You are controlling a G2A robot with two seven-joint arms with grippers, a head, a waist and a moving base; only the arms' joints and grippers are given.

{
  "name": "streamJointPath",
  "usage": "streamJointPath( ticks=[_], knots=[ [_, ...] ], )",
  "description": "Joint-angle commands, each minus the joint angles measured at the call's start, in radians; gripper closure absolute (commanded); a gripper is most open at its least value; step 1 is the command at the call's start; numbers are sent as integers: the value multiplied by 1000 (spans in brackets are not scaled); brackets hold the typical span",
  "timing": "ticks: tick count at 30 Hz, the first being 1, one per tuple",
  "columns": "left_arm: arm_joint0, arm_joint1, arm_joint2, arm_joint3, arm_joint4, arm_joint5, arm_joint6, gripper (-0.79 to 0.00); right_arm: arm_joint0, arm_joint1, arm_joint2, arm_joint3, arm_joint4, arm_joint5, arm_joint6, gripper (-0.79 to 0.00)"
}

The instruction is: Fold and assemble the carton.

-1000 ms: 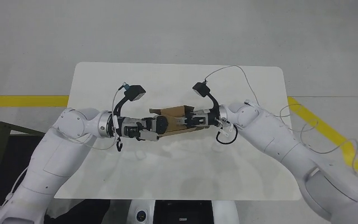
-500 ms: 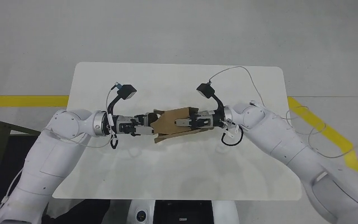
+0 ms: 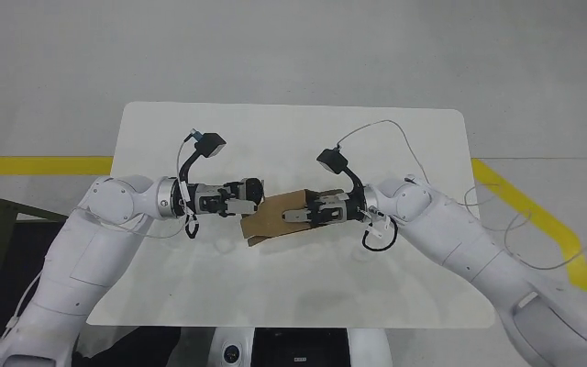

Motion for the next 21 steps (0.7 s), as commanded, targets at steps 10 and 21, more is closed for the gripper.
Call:
streamJointPath(
  ticks=[10, 21],
  knots=[
    [-6, -6, 7, 5, -6, -16, -18, -785, -9, -4, 28, 24, -13, 0, 0, 0],
    [27, -5, -3, -39, -32, -9, -50, -785, -10, -4, 84, 63, -55, -25, -25, 0]
  ],
)
